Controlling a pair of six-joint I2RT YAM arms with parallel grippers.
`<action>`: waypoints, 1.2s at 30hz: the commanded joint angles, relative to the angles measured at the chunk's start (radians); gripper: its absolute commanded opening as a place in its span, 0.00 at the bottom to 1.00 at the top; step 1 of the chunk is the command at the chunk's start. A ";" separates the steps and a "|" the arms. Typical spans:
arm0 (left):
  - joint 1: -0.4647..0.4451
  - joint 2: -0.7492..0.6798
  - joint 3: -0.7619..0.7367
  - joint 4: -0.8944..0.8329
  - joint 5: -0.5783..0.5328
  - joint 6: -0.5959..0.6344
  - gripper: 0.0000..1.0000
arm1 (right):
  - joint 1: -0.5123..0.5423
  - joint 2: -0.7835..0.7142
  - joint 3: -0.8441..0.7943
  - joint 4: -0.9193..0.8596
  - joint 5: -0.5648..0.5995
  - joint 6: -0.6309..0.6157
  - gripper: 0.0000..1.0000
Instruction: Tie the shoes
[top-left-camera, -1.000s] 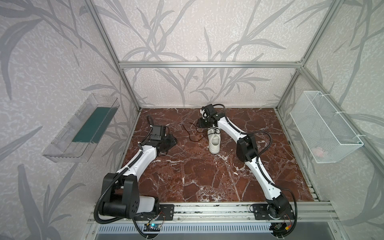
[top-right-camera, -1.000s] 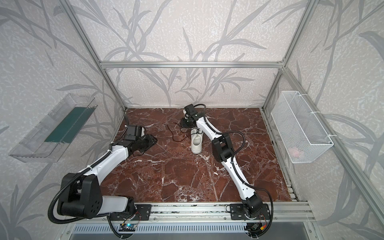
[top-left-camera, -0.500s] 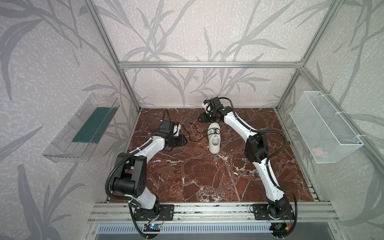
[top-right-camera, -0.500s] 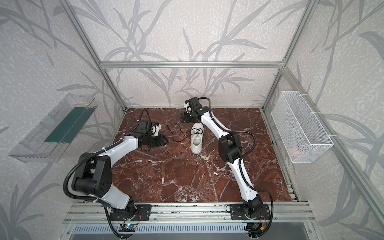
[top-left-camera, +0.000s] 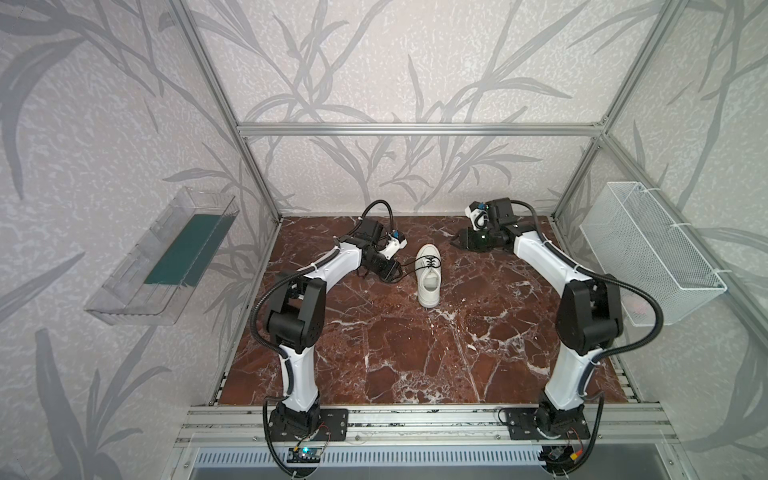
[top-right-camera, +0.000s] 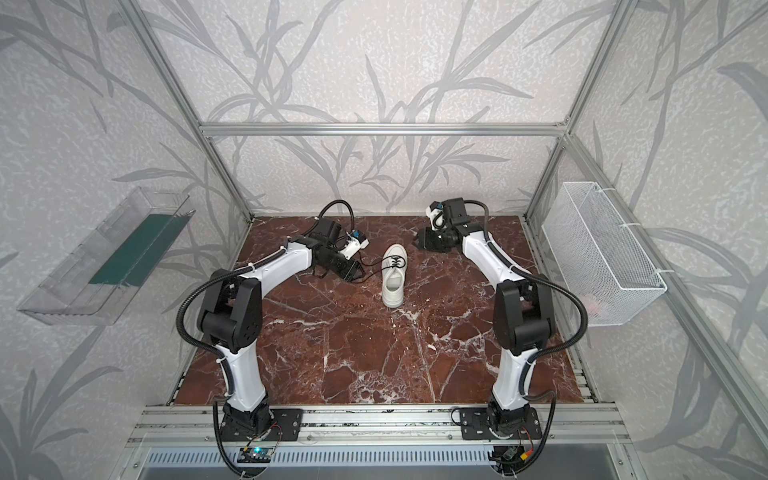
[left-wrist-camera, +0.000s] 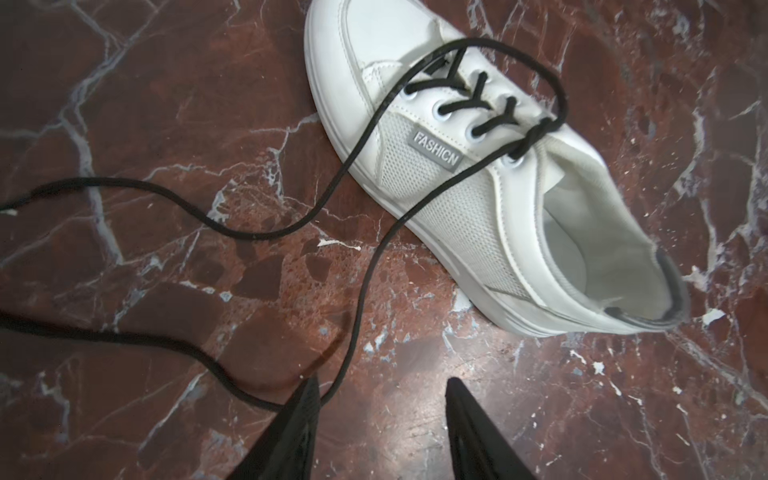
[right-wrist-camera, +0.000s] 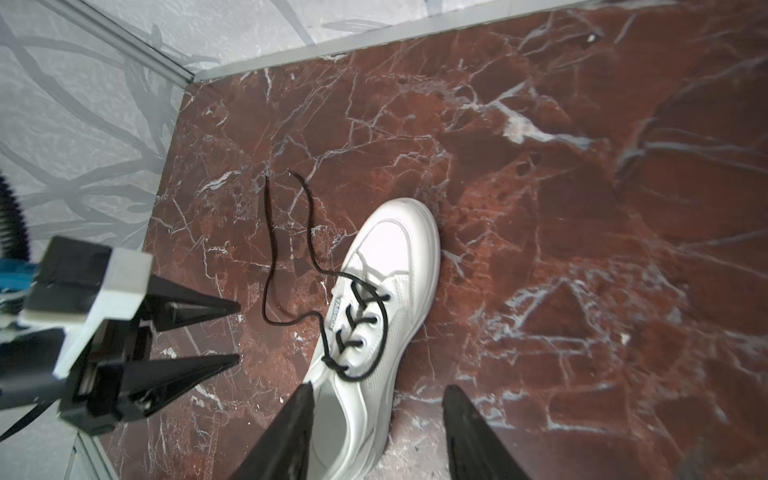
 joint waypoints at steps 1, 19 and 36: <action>-0.010 0.079 0.114 -0.121 -0.038 0.105 0.51 | -0.031 -0.096 -0.092 0.035 -0.042 -0.038 0.51; -0.080 0.271 0.267 -0.132 -0.117 0.018 0.45 | -0.072 -0.153 -0.184 0.061 -0.072 -0.031 0.51; -0.084 0.204 0.209 -0.071 -0.097 -0.103 0.00 | -0.074 -0.189 -0.207 0.053 -0.064 -0.024 0.51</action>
